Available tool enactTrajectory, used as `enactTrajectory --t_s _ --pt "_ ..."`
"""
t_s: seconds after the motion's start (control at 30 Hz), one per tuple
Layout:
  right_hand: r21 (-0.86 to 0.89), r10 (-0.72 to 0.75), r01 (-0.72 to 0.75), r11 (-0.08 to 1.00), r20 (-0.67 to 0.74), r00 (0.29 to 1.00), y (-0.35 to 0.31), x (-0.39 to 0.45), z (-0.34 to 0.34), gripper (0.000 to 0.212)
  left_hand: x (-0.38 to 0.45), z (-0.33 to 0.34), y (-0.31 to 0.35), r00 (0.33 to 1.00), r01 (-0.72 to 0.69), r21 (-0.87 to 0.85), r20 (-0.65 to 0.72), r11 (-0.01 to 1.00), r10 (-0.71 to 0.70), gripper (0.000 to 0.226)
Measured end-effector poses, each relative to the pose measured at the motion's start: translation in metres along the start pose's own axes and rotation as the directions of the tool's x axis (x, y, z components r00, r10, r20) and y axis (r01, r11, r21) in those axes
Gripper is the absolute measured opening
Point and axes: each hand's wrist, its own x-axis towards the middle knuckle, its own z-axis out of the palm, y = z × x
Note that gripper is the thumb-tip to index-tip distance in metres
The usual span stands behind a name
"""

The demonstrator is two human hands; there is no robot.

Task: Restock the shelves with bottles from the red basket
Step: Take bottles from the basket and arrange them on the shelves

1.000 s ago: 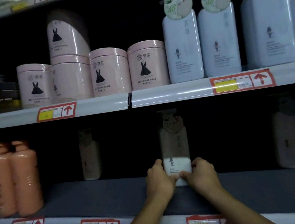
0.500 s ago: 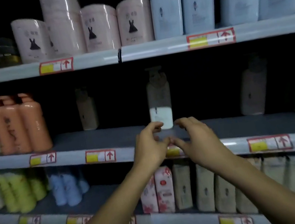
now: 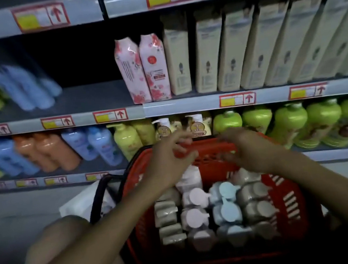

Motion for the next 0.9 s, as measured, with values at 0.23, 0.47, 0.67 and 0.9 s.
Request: enactTrajectory --t_s 0.23,0.47,0.67,0.9 --pt "-0.231 0.130 0.016 0.973 0.606 0.785 0.041 -0.002 0.097 0.049 -0.027 0.066 -0.052 0.953 0.212 -0.039 0.230 0.977 -0.197 0.033" --pt "-0.183 0.065 0.044 0.982 0.550 0.833 0.061 0.006 0.121 0.058 -0.016 0.086 -0.071 0.931 0.191 0.046 0.307 0.980 -0.196 0.036" --pt "-0.132 0.000 0.080 0.988 0.519 0.855 0.070 0.002 0.125 0.037 -0.027 0.090 -0.081 0.922 0.128 0.145 0.346 0.981 -0.171 0.041" --pt "-0.056 0.004 0.017 0.998 0.363 0.932 0.062 -0.022 0.127 0.026 -0.032 0.096 -0.081 0.919 0.106 0.179 0.358 0.978 -0.165 0.040"
